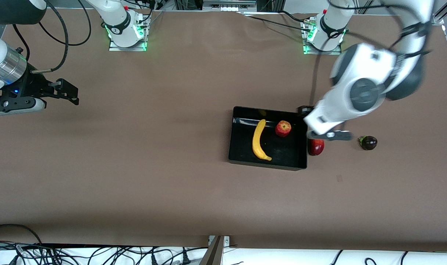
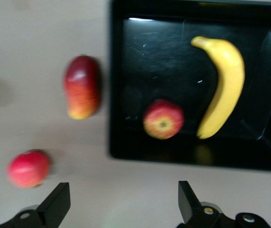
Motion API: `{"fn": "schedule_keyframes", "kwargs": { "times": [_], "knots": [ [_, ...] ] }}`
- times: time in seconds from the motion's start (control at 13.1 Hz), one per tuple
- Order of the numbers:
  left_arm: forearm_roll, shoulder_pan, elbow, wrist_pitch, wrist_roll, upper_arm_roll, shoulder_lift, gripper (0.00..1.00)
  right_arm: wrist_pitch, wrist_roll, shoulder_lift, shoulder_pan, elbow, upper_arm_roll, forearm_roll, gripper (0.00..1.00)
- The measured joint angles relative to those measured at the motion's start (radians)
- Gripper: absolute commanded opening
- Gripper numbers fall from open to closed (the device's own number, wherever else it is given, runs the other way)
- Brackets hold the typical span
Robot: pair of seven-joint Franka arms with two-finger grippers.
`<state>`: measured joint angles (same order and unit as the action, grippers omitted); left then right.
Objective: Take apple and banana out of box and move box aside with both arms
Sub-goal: 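Reach the left gripper into the black tray and grasp the red apple, then lift the apple out and set it beside the pomegranate, open left gripper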
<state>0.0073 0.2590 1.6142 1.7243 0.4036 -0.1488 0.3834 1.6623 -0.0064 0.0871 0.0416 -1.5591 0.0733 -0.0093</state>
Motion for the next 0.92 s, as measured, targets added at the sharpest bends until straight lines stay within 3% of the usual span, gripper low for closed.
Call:
{"fn": "schedule_keyframes", "kwargs": {
  "times": [0.31, 0.61, 0.92],
  "knots": [
    [0.038, 0.072, 0.036, 0.199, 0.070, 0.000, 0.118, 1.00, 0.000, 0.000, 0.000, 0.000, 0.000, 0.000, 0.000, 1.00],
    [0.040, 0.068, 0.220, 0.448, 0.070, 0.005, 0.136, 1.00, 0.000, 0.000, 0.000, 0.000, 0.000, 0.000, 0.000, 1.00],
    [0.041, 0.069, 0.315, 0.559, 0.070, 0.005, 0.135, 0.97, 0.000, 0.000, 0.000, 0.000, 0.000, 0.000, 0.000, 1.00]
  ]
}}
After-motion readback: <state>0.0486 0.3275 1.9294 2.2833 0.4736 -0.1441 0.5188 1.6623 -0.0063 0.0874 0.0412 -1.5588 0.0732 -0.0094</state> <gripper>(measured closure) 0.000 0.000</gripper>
